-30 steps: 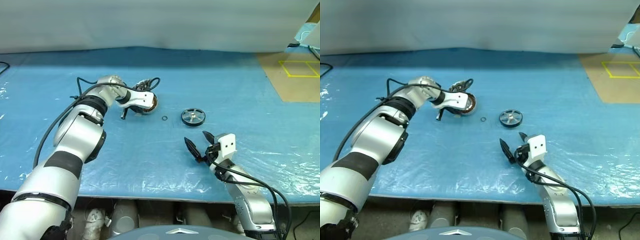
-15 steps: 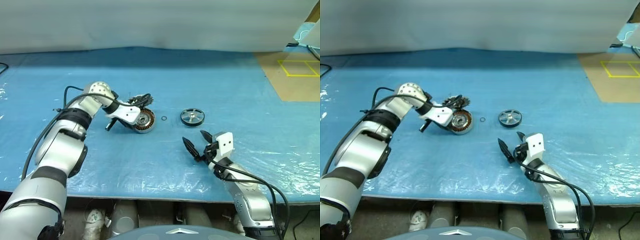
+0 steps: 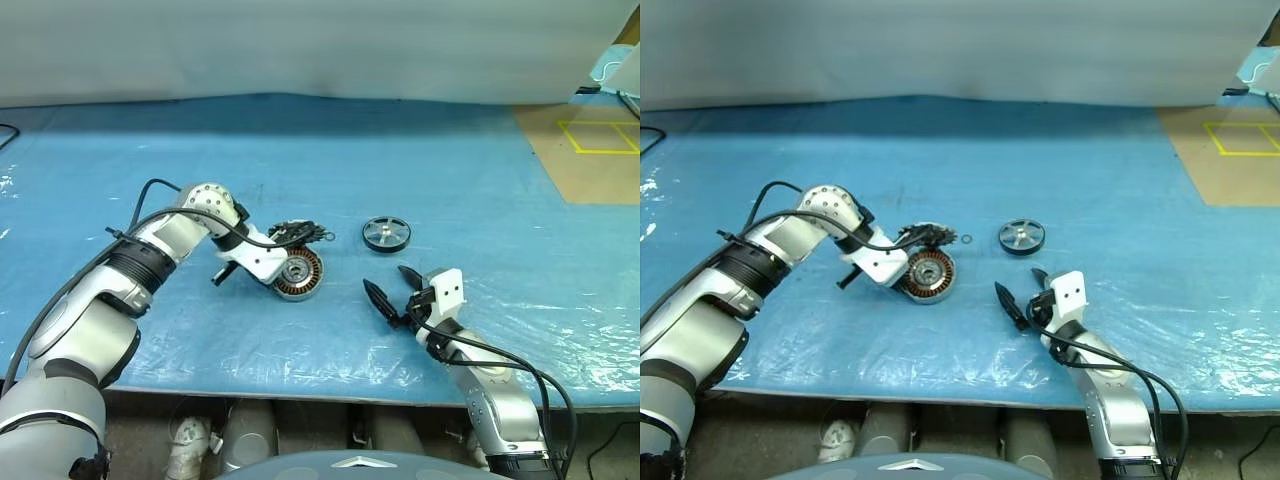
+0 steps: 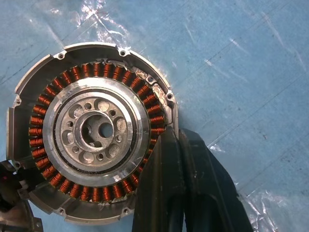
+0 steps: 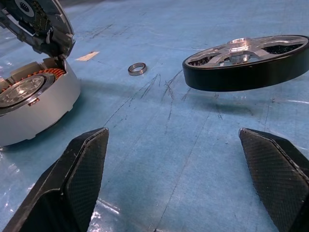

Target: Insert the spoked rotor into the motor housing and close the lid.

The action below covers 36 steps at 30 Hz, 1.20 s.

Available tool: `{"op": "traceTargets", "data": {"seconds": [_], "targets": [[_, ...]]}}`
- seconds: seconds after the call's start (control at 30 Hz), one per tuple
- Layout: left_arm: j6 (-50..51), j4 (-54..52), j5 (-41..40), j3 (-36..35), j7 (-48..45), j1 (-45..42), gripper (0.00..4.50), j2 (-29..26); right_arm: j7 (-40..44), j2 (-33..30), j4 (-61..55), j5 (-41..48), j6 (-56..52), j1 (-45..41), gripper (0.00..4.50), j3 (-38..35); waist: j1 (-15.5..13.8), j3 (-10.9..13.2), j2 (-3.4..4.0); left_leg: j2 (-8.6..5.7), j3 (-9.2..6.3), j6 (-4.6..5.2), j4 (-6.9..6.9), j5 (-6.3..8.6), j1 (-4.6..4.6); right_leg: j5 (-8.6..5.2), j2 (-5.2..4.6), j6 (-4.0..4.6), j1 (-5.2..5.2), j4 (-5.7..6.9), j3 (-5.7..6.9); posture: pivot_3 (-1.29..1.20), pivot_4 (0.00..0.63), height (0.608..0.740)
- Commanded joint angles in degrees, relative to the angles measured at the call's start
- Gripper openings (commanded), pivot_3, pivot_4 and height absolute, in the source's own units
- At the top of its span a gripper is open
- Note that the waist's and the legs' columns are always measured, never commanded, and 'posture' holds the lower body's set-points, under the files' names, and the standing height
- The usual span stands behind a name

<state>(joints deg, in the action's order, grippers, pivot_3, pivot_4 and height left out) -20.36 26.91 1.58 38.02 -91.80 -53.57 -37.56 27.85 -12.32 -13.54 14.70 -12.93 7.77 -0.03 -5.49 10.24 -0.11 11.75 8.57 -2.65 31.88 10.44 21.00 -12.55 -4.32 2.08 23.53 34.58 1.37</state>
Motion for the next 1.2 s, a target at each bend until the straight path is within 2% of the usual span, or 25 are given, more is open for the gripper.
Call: {"op": "traceTargets", "data": {"seconds": [0.03, 0.1, 0.17, 0.47, 0.63, 0.73, 0.87, 0.93, 1.07, 1.2], "targets": [[1.88, -2.96, -2.19, 1.33, -0.7, -0.97, 0.22, -0.94, 0.13, -0.25, -1.2, 0.89, 1.21, 0.62, 4.5, -0.4, 0.01, 0.0, 0.0, -0.01, 0.0, 0.0, 0.0, 0.0, 0.01, 0.0, 0.0, 0.0, 0.01, 0.0, 0.0, 0.0, 0.15, 0.74], [2.93, -4.29, -3.14, 1.08, -0.7, -1.13, 0.6, -1.28, 0.0, -0.19, -1.43, 0.9, 1.07, 0.71, 4.5, -0.35, 0.01, 0.0, 0.0, -0.01, 0.0, 0.0, 0.0, 0.0, 0.04, 0.0, 0.0, -0.01, 0.04, 0.01, 0.0, 0.0, 0.15, 0.74], [4.26, -6.18, -4.49, 0.64, -0.7, -1.06, 1.17, -1.77, -0.12, -0.18, -1.62, 0.93, 0.83, 0.57, 4.5, -0.3, -0.05, 0.0, 0.0, -0.02, 0.0, 0.0, 0.0, 0.0, 0.08, 0.0, 0.0, -0.01, 0.07, 0.02, 0.0, 0.0, 0.15, 0.74], [13.63, -20.37, -13.21, -3.0, -0.7, -0.27, 4.35, -6.55, -0.26, -0.69, -2.69, 1.49, -1.18, -0.98, 4.5, -0.4, 0.17, 0.0, 0.01, -0.03, 0.06, -0.01, 0.03, 0.0, 0.19, -0.03, 0.04, 0.03, 0.3, 0.15, -0.04, 0.0, 0.15, 0.74], [17.82, -27.47, -18.04, -3.68, -0.7, 1.65, 4.35, -12.2, -0.37, -1.43, -4.41, 2.02, -2.88, -0.98, 4.5, -0.34, 0.23, -0.01, 0.03, -0.04, 0.1, -0.01, 0.03, -0.01, 0.19, -0.04, 0.04, 0.03, 0.33, 0.16, -0.09, 0.0, 0.15, 0.74], [23.6, -30.76, -21.53, -5.57, -0.7, 4.34, 4.35, -14.87, -0.01, -2.9, -5.68, 2.67, -3.88, -0.27, 4.5, -1.34, 0.22, -0.01, 0.04, -0.03, 0.11, -0.02, 0.03, 0.0, 0.19, -0.04, 0.04, 0.02, 0.35, 0.16, -0.1, 0.0, 0.15, 0.74], [32.84, -36.2, -26.39, -14.3, 7.11, 16.16, 4.35, -15.6, 0.36, -7.89, -11.03, 4.26, -8.52, -0.61, 4.5, -4.73, 0.26, -0.04, 0.15, -0.04, 0.14, -0.02, 0.03, 0.0, 0.19, -0.05, 0.02, 0.0, 0.34, 0.17, -0.14, 0.0, 0.15, 0.74], [36.09, -38.96, -28.61, -20.06, 14.46, 23.98, 4.35, -14.18, 1.09, -11.69, -14.86, 6.08, -13.41, -2.3, 4.5, -5.95, 0.65, -0.04, 0.18, -0.04, 0.16, -0.02, 0.05, 0.0, 0.19, -0.05, 0.03, 0.0, 0.36, 0.19, -0.16, 0.0, 0.15, 0.74], [36.11, -43.46, -27.79, -29.4, 28.29, 39.98, 4.35, -9.53, 3.72, -19.74, -19.47, 8.84, -21.85, -9.05, 4.5, -6.15, 1.63, -0.05, 0.18, -0.06, 0.12, -0.02, 0.23, 0.0, 0.2, -0.05, 0.12, 0.0, 0.31, 0.29, -0.1, 0.0, 0.15, 0.74], [30.74, -45.5, -25.21, -35.58, 39.32, 52.73, 4.35, -1.58, 10.08, -27.31, -15.72, 8.94, -26.57, -21.01, 4.5, -1.89, 1.74, -0.06, 0.22, -0.03, 0.14, 0.0, 0.34, 0.01, 0.04, -0.05, 0.12, -0.01, 0.16, 0.27, -0.15, 0.0, 0.15, 0.74]]}}
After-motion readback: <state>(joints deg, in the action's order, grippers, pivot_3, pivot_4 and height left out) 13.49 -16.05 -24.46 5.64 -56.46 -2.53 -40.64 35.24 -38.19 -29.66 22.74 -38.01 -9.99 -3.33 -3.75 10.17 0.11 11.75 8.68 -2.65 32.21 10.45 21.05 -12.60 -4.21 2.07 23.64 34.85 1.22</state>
